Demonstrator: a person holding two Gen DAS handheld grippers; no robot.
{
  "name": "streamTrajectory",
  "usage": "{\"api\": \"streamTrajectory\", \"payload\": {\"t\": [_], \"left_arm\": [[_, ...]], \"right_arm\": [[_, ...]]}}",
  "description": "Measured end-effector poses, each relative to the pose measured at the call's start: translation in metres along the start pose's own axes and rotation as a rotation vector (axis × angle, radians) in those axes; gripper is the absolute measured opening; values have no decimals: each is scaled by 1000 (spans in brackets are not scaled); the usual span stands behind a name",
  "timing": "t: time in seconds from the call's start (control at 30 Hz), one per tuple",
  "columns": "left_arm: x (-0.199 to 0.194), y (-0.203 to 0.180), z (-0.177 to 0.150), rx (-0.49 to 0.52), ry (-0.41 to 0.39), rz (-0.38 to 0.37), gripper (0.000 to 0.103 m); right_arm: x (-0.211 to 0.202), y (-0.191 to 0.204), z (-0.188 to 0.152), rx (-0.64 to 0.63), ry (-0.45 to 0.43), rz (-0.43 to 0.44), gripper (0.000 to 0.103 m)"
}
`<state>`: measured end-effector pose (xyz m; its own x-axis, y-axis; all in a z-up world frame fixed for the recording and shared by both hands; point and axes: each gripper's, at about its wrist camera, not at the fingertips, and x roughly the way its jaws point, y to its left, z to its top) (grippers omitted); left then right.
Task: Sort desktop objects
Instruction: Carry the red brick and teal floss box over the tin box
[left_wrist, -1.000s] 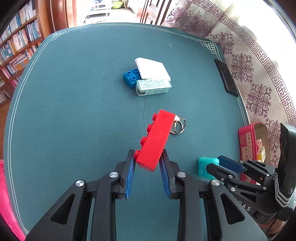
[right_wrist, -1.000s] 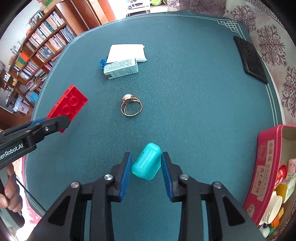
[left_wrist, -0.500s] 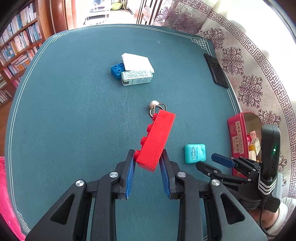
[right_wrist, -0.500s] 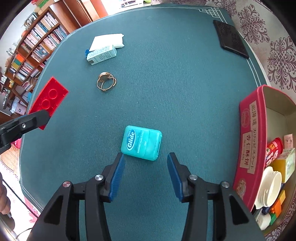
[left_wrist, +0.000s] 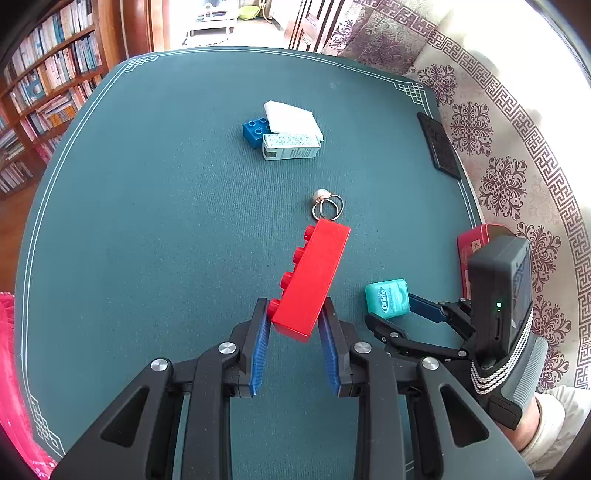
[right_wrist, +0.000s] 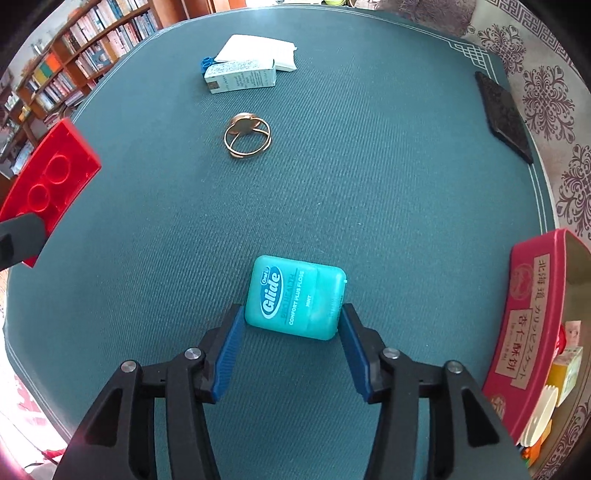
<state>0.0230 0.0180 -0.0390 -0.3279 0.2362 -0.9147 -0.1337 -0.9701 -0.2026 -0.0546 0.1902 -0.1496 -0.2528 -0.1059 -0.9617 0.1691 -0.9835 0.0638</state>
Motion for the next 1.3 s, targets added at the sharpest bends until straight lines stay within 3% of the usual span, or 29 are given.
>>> {"api": "streamTrajectory", "payload": {"t": [0.37,0.83,1.03,1.3], "left_arm": [[-6,-58,9,109,-21,-48,29],[-14,-170,7,309,-42,-118,29],[-19,-211,1,379,-55,-142,29],[-25,-244,-6,425,-65,-155,29]], "right_arm": [[-80,-56,-30,134,-133,44,55],[-158,-149,-111,367,-249,-31,55],[-179,-173,-141,415,-285,-61,56],[-182,-189,-155,421,-284,-63,56]]}}
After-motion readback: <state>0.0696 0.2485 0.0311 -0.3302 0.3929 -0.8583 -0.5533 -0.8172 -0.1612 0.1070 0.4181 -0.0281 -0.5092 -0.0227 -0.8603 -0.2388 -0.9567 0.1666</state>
